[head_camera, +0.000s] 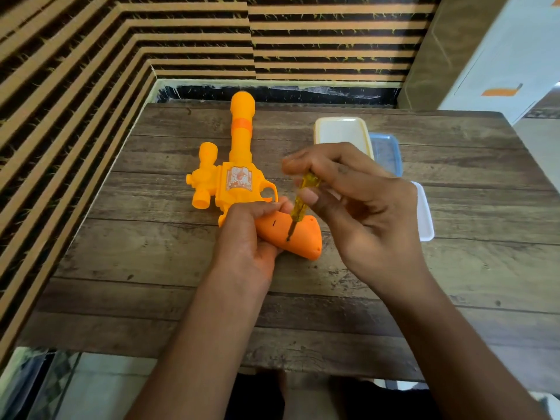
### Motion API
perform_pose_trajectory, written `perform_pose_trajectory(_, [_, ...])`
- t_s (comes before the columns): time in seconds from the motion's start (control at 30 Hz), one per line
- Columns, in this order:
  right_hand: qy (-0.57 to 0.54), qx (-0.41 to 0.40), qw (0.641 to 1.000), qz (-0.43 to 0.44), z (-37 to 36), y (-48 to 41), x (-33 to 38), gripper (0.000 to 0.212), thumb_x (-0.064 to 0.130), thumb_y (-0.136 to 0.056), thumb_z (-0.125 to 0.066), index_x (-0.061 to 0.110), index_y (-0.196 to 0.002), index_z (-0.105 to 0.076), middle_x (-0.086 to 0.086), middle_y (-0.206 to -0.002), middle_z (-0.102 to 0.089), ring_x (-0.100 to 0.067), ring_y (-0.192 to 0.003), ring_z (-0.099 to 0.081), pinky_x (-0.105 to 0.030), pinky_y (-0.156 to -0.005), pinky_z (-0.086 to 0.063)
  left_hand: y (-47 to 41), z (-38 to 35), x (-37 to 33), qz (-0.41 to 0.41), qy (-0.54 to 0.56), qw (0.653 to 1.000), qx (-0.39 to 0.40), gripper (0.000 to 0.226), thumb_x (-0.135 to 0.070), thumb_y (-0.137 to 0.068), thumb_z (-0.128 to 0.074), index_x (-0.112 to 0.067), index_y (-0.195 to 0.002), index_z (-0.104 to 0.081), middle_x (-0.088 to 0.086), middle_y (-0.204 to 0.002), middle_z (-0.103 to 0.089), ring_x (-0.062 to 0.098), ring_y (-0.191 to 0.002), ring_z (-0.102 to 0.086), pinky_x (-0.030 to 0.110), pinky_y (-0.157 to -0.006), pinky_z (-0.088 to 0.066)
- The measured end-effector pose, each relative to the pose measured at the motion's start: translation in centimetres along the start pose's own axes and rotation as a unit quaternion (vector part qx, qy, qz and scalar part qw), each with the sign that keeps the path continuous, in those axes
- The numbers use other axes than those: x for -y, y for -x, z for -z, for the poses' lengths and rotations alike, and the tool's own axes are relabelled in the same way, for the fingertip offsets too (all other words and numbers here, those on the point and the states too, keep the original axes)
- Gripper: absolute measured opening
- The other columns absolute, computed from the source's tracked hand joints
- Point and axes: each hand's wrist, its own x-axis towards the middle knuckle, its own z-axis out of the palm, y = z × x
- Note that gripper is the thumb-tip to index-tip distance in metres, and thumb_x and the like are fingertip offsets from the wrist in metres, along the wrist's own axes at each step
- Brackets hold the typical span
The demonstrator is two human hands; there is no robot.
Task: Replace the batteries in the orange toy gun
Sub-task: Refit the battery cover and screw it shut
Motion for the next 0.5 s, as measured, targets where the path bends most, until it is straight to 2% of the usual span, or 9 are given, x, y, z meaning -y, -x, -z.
perform_pose_trajectory(0.07, [-0.004, 0.010, 1.000, -0.015, 0.4, 0.0, 0.0, 0.022, -0.011, -0.094, -0.068, 0.001, -0.111, -0.075, -0.012, -0.105, -0.072, -0.026, -0.102, -0.072, -0.047, -0.087, -0.059, -0.1, -0.1, -0.1, 0.004, -0.003, 1.000, -0.002, 0.017, 0.006, -0.090, -0.059, -0.009, -0.089, -0.067, 0.006, -0.072, -0.073, 0.026, -0.092, -0.071, 0.048, -0.091, -0.056])
perform_pose_trajectory(0.13, [0.003, 0.022, 1.000, -0.020, 0.7, -0.2, 0.1, 0.023, -0.011, -0.092, -0.072, 0.004, -0.108, -0.077, -0.011, -0.099, -0.072, -0.026, -0.097, -0.073, -0.049, -0.082, -0.059, -0.2, -0.2, -0.1, -0.003, -0.009, 1.000, 0.000, 0.017, 0.005, -0.090, -0.058, -0.008, -0.087, -0.067, 0.006, -0.069, -0.073, 0.021, -0.077, -0.071, 0.044, -0.085, -0.057])
perform_pose_trajectory(0.17, [0.012, 0.026, 0.999, -0.021, 0.7, -0.2, 0.2, 0.022, -0.010, -0.090, -0.074, 0.005, -0.107, -0.078, -0.010, -0.096, -0.071, -0.023, -0.094, -0.072, -0.046, -0.079, -0.058, -0.1, -0.2, -0.1, -0.008, -0.012, 1.000, 0.008, 0.018, 0.005, -0.091, -0.056, -0.008, -0.085, -0.067, 0.006, -0.068, -0.073, 0.019, -0.071, -0.070, 0.043, -0.085, -0.057])
perform_pose_trajectory(0.23, [0.033, 0.014, 0.999, -0.018, 0.6, -0.3, 0.4, 0.021, -0.004, -0.086, -0.082, 0.007, -0.104, -0.079, -0.006, -0.088, -0.064, -0.009, -0.084, -0.066, -0.031, -0.072, -0.054, 0.3, -0.4, -0.1, -0.020, -0.013, 0.999, 0.026, 0.022, 0.007, -0.084, -0.055, -0.009, -0.079, -0.069, 0.006, -0.066, -0.074, 0.020, -0.069, -0.070, 0.045, -0.088, -0.056])
perform_pose_trajectory(0.3, [0.062, -0.014, 0.998, -0.010, 0.3, -0.3, 0.5, 0.017, 0.006, -0.083, -0.087, 0.008, -0.098, -0.080, -0.001, -0.082, -0.052, -0.001, -0.076, -0.054, -0.015, -0.071, -0.043, 0.8, -0.5, -0.1, -0.028, -0.009, 0.999, 0.037, 0.021, 0.004, -0.060, -0.058, -0.010, -0.064, -0.074, 0.004, -0.066, -0.073, 0.020, -0.070, -0.069, 0.045, -0.085, -0.055])
perform_pose_trajectory(0.33, [0.076, -0.024, 0.997, -0.004, 0.2, -0.4, 0.5, 0.014, 0.009, -0.083, -0.088, 0.008, -0.095, -0.080, 0.000, -0.081, -0.051, -0.001, -0.075, -0.053, -0.014, -0.071, -0.042, 0.8, -0.4, -0.2, -0.030, -0.013, 0.999, 0.039, 0.020, 0.000, -0.056, -0.059, -0.012, -0.055, -0.075, 0.003, -0.067, -0.072, 0.020, -0.070, -0.068, 0.044, -0.083, -0.055])
perform_pose_trajectory(0.37, [0.086, -0.028, 0.996, 0.002, 0.3, -0.4, 0.4, 0.012, 0.010, -0.084, -0.087, 0.008, -0.093, -0.080, -0.001, -0.081, -0.053, -0.003, -0.076, -0.055, -0.018, -0.071, -0.044, 0.7, -0.2, -0.1, -0.031, -0.021, 0.999, 0.039, 0.021, 0.001, -0.061, -0.060, -0.013, -0.053, -0.075, 0.004, -0.069, -0.072, 0.020, -0.072, -0.068, 0.043, -0.082, -0.055])
perform_pose_trajectory(0.43, [0.084, -0.010, 0.996, 0.015, 0.6, -0.3, 0.3, 0.007, 0.009, -0.091, -0.080, 0.006, -0.098, -0.079, -0.005, -0.088, -0.063, -0.012, -0.084, -0.063, -0.029, -0.076, -0.050, 0.4, 0.1, -0.1, -0.021, -0.049, 0.998, 0.045, 0.024, 0.002, -0.085, -0.056, -0.009, -0.073, -0.075, 0.007, -0.078, -0.071, 0.020, -0.078, -0.067, 0.039, -0.082, -0.056])
perform_pose_trajectory(0.5, [0.059, 0.036, 0.998, 0.013, 0.9, -0.1, 0.4, 0.014, 0.000, -0.097, -0.070, 0.003, -0.110, -0.076, -0.006, -0.102, -0.072, -0.015, -0.098, -0.069, -0.031, -0.086, -0.053, 0.3, 0.1, -0.1, -0.016, -0.052, 0.998, 0.038, 0.017, 0.002, -0.092, -0.054, -0.006, -0.099, -0.068, 0.011, -0.088, -0.071, 0.022, -0.086, -0.069, 0.039, -0.084, -0.057])
